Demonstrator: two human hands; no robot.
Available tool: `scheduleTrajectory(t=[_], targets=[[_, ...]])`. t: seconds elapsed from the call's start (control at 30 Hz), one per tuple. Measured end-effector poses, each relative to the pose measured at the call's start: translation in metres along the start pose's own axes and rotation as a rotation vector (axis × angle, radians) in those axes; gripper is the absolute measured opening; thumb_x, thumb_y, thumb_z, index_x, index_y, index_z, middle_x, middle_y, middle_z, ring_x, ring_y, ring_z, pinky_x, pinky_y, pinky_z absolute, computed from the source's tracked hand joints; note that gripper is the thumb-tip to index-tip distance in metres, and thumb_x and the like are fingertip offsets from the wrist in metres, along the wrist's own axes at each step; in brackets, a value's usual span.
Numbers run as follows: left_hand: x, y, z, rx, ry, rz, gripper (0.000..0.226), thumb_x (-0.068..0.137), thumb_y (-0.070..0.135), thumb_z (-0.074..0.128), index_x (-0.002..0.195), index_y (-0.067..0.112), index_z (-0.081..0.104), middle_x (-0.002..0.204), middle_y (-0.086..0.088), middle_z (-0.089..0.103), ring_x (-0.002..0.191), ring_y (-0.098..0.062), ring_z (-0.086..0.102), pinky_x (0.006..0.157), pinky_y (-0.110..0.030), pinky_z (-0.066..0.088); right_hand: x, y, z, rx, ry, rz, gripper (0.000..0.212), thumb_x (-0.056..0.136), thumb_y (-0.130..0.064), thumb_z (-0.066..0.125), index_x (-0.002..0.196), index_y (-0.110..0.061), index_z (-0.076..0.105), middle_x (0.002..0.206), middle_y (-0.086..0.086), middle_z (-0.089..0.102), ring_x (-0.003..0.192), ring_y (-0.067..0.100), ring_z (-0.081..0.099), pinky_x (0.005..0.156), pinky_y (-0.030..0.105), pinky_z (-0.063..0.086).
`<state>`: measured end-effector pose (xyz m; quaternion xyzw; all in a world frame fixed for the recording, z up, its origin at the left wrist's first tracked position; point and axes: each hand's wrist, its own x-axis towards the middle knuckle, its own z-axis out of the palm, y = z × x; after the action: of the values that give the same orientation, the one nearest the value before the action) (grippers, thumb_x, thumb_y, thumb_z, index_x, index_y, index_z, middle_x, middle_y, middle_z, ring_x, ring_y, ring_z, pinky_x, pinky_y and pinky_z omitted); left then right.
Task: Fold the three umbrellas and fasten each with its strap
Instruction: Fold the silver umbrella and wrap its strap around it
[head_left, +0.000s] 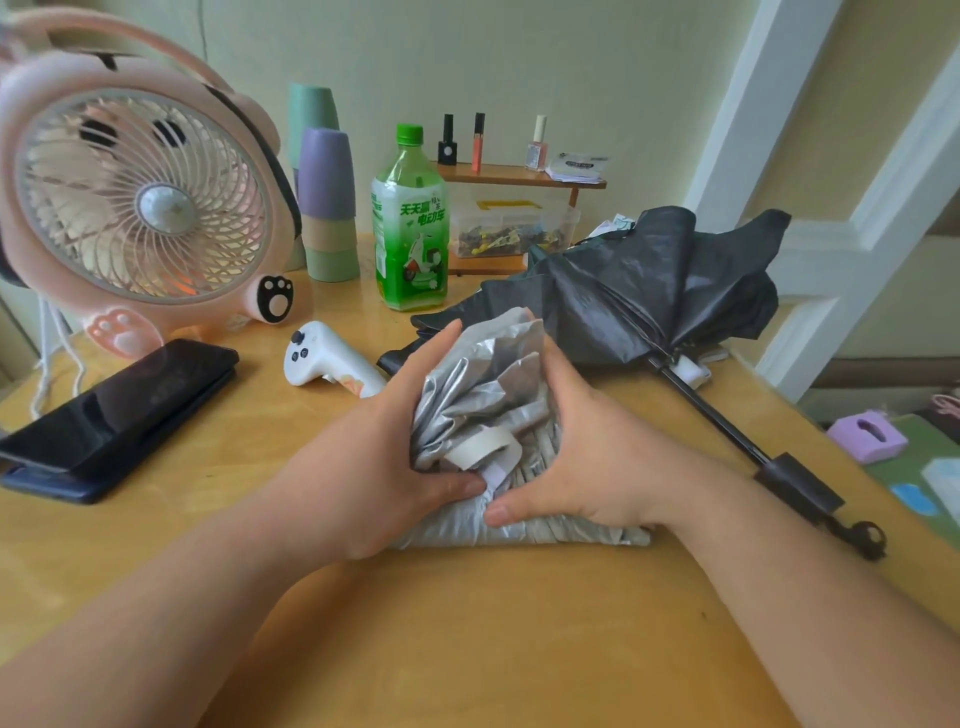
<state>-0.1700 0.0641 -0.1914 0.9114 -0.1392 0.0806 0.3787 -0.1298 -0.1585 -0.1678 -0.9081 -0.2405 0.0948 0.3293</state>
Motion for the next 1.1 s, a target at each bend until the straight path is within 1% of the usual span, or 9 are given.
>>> scheduleTrajectory(t=[0.13, 0.2, 0.27, 0.4, 0.53, 0.73, 0.83, 0.97, 1.1], targets=[[-0.003, 0.013, -0.007, 0.088, 0.004, 0.077, 0.112, 0.078, 0.031, 0.079, 0.136, 0.079, -0.004, 0.099, 0.028, 0.069, 0.088, 0.005, 0.062, 0.068, -0.010, 0.047, -0.009, -0.006, -0.002, -0.028, 0.094, -0.186, 0.146, 0.061, -0.044, 0.097, 0.137, -0.076, -0.023, 0.121, -0.041, 0.054, 0.112, -0.019, 0.055, 0.094, 0.003, 0.041], [-0.007, 0.017, -0.009, 0.095, 0.052, 0.139, 0.104, 0.072, 0.043, 0.070, 0.139, 0.076, -0.002, 0.079, 0.015, 0.068, 0.079, 0.001, 0.060, 0.065, -0.012, 0.046, -0.011, -0.009, 0.002, -0.205, 0.254, -0.394, 0.132, 0.073, -0.047, 0.088, 0.142, -0.069, -0.023, 0.117, -0.018, 0.068, 0.104, 0.003, 0.063, 0.086, 0.015, 0.047], [-0.010, 0.018, -0.008, 0.038, 0.069, 0.155, 0.104, 0.062, 0.057, 0.064, 0.142, 0.074, -0.002, 0.073, 0.024, 0.064, 0.077, 0.000, 0.061, 0.060, -0.005, 0.043, -0.012, 0.000, 0.011, -0.302, 0.398, -0.584, 0.121, 0.081, -0.046, 0.078, 0.155, -0.052, -0.017, 0.122, 0.003, 0.065, 0.100, 0.018, 0.064, 0.085, 0.028, 0.051], [-0.011, 0.009, -0.004, -0.062, 0.091, 0.035, 0.129, 0.058, 0.039, 0.089, 0.140, 0.075, -0.005, 0.099, 0.059, 0.051, 0.089, 0.022, 0.059, 0.072, 0.004, 0.039, -0.028, 0.004, 0.026, 0.016, 0.486, -0.244, 0.141, 0.065, -0.049, 0.091, 0.146, -0.064, -0.023, 0.142, -0.018, 0.048, 0.115, 0.003, 0.062, 0.093, 0.024, 0.052], [-0.006, 0.004, -0.008, -0.061, 0.075, -0.032, 0.133, 0.065, 0.020, 0.093, 0.151, 0.061, 0.000, 0.100, 0.053, 0.054, 0.089, 0.021, 0.059, 0.072, 0.002, 0.041, -0.027, 0.007, 0.012, 0.212, 0.323, 0.071, 0.157, 0.052, -0.045, 0.099, 0.143, -0.067, -0.027, 0.120, -0.027, 0.057, 0.094, -0.004, 0.068, 0.076, 0.019, 0.051], [0.007, -0.001, -0.012, -0.097, -0.007, -0.131, 0.142, 0.048, 0.041, 0.100, 0.153, 0.056, 0.005, 0.111, 0.030, 0.067, 0.100, 0.009, 0.063, 0.075, -0.003, 0.042, -0.004, 0.011, 0.000, 0.255, 0.138, 0.092, 0.152, 0.050, -0.037, 0.104, 0.158, -0.053, -0.002, 0.148, -0.028, 0.050, 0.130, -0.007, 0.051, 0.108, 0.023, 0.041], [0.012, 0.000, -0.012, -0.092, -0.060, -0.172, 0.143, 0.047, 0.045, 0.100, 0.156, 0.050, 0.007, 0.124, 0.031, 0.060, 0.112, 0.005, 0.057, 0.081, -0.006, 0.038, 0.009, 0.014, -0.013, 0.320, 0.006, 0.040, 0.146, 0.052, -0.025, 0.105, 0.161, -0.047, 0.010, 0.148, -0.019, 0.055, 0.134, 0.002, 0.054, 0.117, 0.039, 0.041], [0.010, 0.000, -0.009, -0.129, -0.034, -0.127, 0.135, 0.048, 0.037, 0.100, 0.155, 0.048, 0.019, 0.120, 0.034, 0.063, 0.110, 0.017, 0.057, 0.089, -0.007, 0.040, 0.020, 0.004, -0.024, 0.382, -0.173, -0.085, 0.114, 0.071, 0.012, 0.085, 0.157, -0.034, 0.027, 0.137, -0.014, 0.065, 0.128, 0.009, 0.062, 0.102, 0.030, 0.053], [0.007, 0.003, -0.010, -0.145, 0.028, -0.163, 0.119, 0.048, 0.033, 0.101, 0.143, 0.052, 0.032, 0.108, 0.023, 0.070, 0.097, 0.006, 0.066, 0.089, -0.022, 0.053, 0.029, 0.008, -0.013, 0.415, -0.217, -0.111, 0.081, 0.080, 0.019, 0.073, 0.147, -0.016, 0.044, 0.133, 0.005, 0.068, 0.127, 0.022, 0.063, 0.098, 0.036, 0.055]])
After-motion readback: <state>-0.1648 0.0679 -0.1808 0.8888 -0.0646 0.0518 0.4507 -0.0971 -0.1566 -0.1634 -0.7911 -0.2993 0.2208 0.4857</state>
